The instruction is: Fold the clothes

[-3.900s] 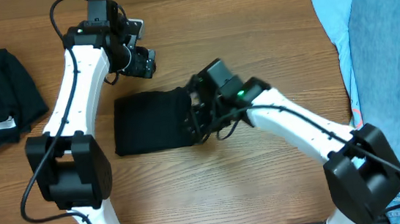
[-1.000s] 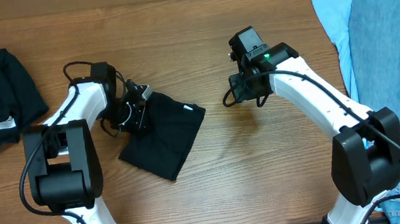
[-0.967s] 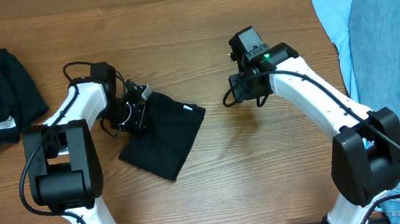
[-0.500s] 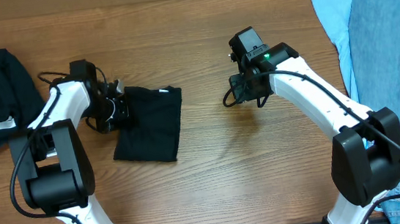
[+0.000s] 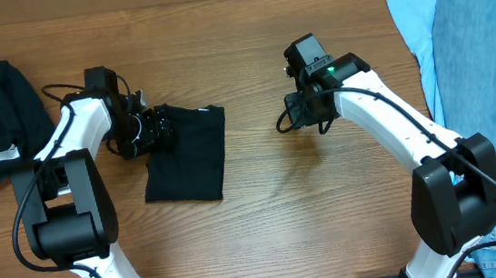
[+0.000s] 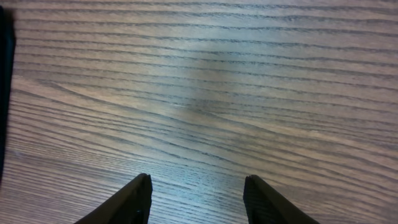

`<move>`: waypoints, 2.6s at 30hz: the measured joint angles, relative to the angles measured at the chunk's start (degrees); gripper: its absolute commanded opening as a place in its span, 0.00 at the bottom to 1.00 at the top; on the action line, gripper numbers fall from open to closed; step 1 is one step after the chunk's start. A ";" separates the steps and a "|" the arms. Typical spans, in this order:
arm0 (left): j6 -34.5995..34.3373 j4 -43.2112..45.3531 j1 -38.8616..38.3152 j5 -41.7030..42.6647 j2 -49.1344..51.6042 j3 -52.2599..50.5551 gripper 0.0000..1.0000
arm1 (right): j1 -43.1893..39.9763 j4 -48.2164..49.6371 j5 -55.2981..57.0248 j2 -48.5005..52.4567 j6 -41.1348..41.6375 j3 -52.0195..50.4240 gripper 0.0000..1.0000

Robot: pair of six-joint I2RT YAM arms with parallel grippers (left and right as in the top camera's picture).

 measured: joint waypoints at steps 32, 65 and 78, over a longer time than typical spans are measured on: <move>7.23 -8.66 -0.74 -33.73 -23.04 11.69 0.04 | 0.00 -4.17 -0.02 0.00 0.00 0.00 0.51; 12.31 22.18 29.35 -1.20 -12.57 12.44 0.04 | 0.00 -5.60 -0.02 0.00 1.68 0.00 0.52; 8.46 26.27 37.38 3.98 -12.57 12.44 0.04 | 0.00 -5.55 -0.02 0.00 2.34 0.00 0.51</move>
